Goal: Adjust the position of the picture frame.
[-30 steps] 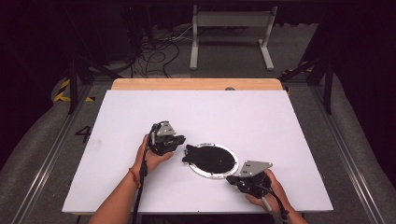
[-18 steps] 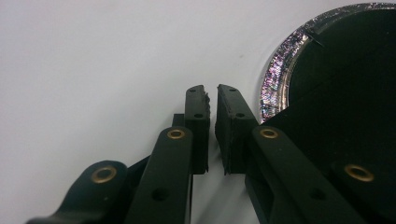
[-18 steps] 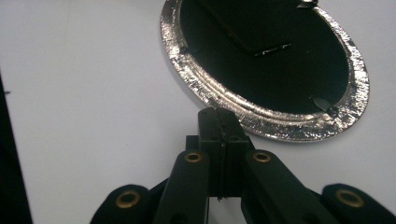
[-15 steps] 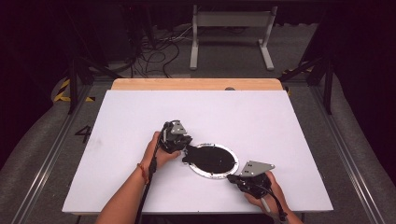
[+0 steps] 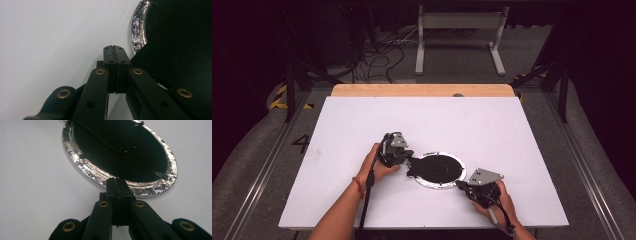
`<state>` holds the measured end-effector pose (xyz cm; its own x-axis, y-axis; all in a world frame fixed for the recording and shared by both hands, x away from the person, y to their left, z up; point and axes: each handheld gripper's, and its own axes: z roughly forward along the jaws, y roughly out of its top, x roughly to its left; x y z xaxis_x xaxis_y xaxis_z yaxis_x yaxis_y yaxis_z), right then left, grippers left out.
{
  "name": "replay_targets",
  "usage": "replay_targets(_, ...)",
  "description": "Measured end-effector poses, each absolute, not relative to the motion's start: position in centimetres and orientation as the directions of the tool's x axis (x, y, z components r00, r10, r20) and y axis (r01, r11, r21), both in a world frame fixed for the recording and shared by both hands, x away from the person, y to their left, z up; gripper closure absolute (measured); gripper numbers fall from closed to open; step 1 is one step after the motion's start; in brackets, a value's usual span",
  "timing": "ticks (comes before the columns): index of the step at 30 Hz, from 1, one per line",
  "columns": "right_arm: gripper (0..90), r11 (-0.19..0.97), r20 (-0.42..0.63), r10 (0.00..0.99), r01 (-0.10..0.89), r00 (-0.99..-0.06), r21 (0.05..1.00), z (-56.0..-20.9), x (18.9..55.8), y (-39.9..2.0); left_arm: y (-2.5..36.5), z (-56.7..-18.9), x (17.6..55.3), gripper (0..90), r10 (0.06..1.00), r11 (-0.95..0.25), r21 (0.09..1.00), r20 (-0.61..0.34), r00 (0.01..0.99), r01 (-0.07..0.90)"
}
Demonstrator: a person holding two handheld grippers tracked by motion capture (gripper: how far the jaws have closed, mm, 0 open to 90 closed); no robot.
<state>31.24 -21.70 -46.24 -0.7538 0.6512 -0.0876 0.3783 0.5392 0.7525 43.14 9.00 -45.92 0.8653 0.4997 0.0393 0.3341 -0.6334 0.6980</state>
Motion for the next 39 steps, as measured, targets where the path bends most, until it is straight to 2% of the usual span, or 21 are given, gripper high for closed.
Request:
replay_targets(12,90.0,0.543,-0.095,0.665,0.392,-0.741,0.743,-46.1,32.5,-22.0,9.9,-45.8,41.2,90.0,0.471,-0.654,0.678,0.018,0.882,0.335)
replay_targets(16,90.0,0.536,-0.104,0.684,0.4,-0.722,0.744,-46.1,33.0,-21.8,10.3,-45.7,40.5,90.0,0.468,-0.659,0.667,0.003,0.884,0.347)
replay_targets(19,90.0,0.516,-0.096,0.706,0.416,-0.702,0.749,-46.1,33.6,-21.5,10.4,-45.6,39.8,90.0,0.458,-0.673,0.665,0.03,0.888,0.325)
replay_targets(23,90.0,0.521,-0.123,0.722,0.418,-0.681,0.744,-46.1,34.0,-20.9,10.8,-45.7,38.9,90.0,0.456,-0.664,0.669,0.006,0.89,0.336)
replay_targets(30,90.0,0.528,-0.069,0.677,0.418,-0.732,0.739,-45.7,32.9,-20.8,10.5,-45.9,37.8,88.2,0.478,-0.644,0.682,0.004,0.878,0.347)
replay_targets(37,90.0,0.538,-0.077,0.657,0.395,-0.75,0.744,-46.1,32.4,-20.1,10.6,-45.9,37.2,90.0,0.467,-0.648,0.679,-0.003,0.884,0.345)
replay_targets(39,90.0,0.551,-0.109,0.653,0.372,-0.749,0.747,-46.3,32.3,-20.0,10.7,-46.0,37.1,90.0,0.471,-0.639,0.684,-0.014,0.882,0.352)
